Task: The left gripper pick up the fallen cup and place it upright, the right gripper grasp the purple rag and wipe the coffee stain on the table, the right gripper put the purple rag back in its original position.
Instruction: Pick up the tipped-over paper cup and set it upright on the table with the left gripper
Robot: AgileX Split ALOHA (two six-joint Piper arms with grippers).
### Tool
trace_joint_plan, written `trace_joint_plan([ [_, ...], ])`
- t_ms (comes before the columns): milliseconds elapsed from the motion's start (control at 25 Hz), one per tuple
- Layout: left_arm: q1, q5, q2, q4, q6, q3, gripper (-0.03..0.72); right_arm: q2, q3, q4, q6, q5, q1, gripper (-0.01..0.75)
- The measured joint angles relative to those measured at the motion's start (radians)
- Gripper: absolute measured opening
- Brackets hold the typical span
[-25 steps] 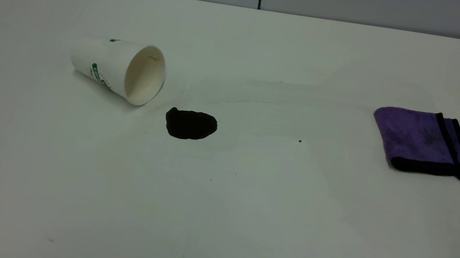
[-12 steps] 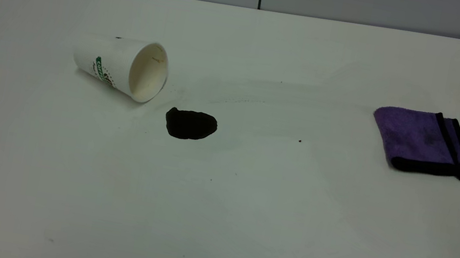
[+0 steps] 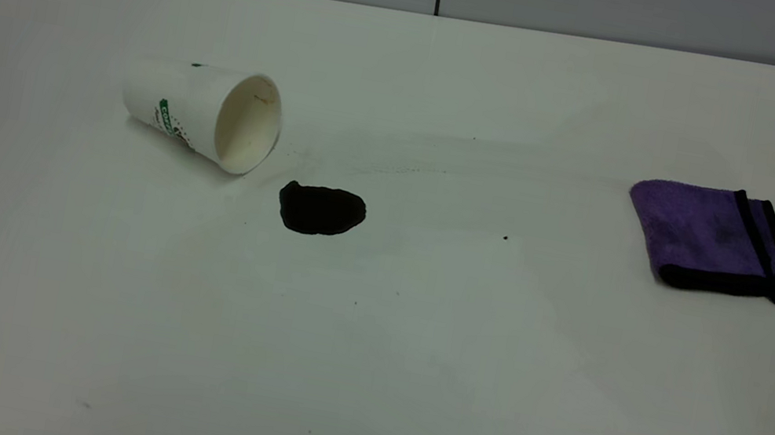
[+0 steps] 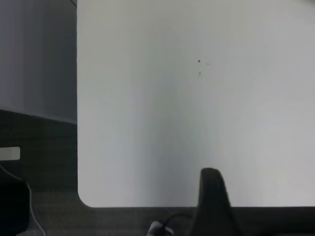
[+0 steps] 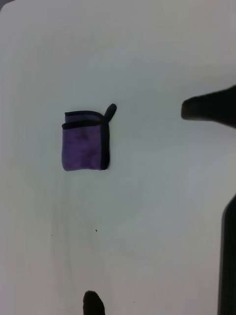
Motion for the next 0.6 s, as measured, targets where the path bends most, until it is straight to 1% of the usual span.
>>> trace_joint_plan([
  [80,-0.024,-0.012,0.147,0.014,0.004,-0.068,0.660,0.000,0.000,0.000,0.000,0.000,0.000,0.580],
  [160,-0.072,-0.012,0.286,0.057,-0.019,-0.148,0.681,0.000,0.000,0.000,0.000,0.000,0.000,0.580],
  [400,-0.282,0.004,0.692,0.270,-0.238,-0.388,0.681,0.000,0.000,0.000,0.000,0.000,0.000,0.580],
  [560,-0.413,0.076,0.945,0.384,-0.370,-0.574,0.679,0.000,0.000,0.000,0.000,0.000,0.000,0.580],
  [600,-0.436,0.096,0.997,0.402,-0.390,-0.626,0.679,0.000,0.000,0.000,0.000,0.000,0.000,0.580],
])
